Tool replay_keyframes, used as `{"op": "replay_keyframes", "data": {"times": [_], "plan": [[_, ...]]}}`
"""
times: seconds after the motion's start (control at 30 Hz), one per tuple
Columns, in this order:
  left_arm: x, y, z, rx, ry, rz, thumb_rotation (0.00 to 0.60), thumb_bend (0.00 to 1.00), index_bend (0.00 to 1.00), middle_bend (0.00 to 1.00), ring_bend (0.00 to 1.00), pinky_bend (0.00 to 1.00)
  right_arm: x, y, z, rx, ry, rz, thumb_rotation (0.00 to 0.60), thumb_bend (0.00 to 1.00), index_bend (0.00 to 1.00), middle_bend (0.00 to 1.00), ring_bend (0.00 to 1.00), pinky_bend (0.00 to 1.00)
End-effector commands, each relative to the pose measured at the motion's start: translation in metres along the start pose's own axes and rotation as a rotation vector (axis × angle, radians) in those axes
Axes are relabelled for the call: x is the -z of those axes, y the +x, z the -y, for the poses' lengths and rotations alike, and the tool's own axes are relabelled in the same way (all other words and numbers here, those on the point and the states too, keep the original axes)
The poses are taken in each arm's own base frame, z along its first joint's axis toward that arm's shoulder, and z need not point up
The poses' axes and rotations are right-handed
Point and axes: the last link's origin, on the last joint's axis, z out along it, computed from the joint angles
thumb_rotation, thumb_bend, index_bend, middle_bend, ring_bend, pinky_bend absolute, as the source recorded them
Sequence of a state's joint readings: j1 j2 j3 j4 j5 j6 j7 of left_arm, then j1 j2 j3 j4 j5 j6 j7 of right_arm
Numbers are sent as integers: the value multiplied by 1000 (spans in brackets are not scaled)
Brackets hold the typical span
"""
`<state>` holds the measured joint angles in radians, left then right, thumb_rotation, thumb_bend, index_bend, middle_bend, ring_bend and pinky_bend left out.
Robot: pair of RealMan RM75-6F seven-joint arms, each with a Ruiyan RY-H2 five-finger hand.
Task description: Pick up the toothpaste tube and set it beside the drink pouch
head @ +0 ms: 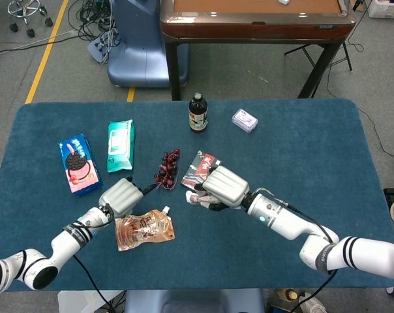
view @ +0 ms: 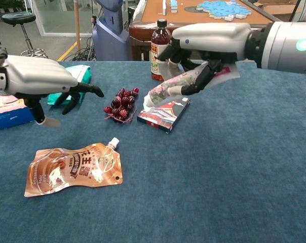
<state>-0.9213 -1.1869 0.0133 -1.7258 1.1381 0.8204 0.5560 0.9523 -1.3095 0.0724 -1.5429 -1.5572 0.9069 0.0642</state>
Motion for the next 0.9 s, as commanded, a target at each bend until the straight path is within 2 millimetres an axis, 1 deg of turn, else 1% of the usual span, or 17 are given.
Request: {"op": "replay_keyframes", "data": {"times": [0.03,0.1,0.2,0.3,0.47,0.57,0.73,0.9], "plan": [[4,2,10,21,39,-11,600,260,64,508,493,253,1,-8,-2,14,-1,-2,600,548,978,777,748,467],[7,3,15,32,58,-14,600,260,64,508,493,253,0,-12,-1,15,0,-2,600,440,952,761,733,467],[11,2,23,36,84,-14,600,260,64,508,493,253,-3,-16,0,5,-2,-15,600,380,939,750,718,466],[15,0,29,41,105,-11,600,260,64,508,493,253,-8,-18,0,-15,-10,-28,600,305,888,717,693,459],[19,-2,36,51,129,-8,600,260,64,508,493,253,-17,-25,2,-31,-20,-25,600,259,800,678,663,451],[20,-2,38,54,135,-8,600,260,64,509,493,253,-22,-29,2,-42,-33,-27,600,248,787,667,653,450],[21,-1,39,56,141,-12,600,260,64,509,493,253,-24,-28,-3,-55,-60,-15,600,201,721,643,642,450],[21,-1,40,60,142,-12,600,260,64,508,493,253,-25,-27,-4,-47,-69,48,600,198,715,641,640,435]]}}
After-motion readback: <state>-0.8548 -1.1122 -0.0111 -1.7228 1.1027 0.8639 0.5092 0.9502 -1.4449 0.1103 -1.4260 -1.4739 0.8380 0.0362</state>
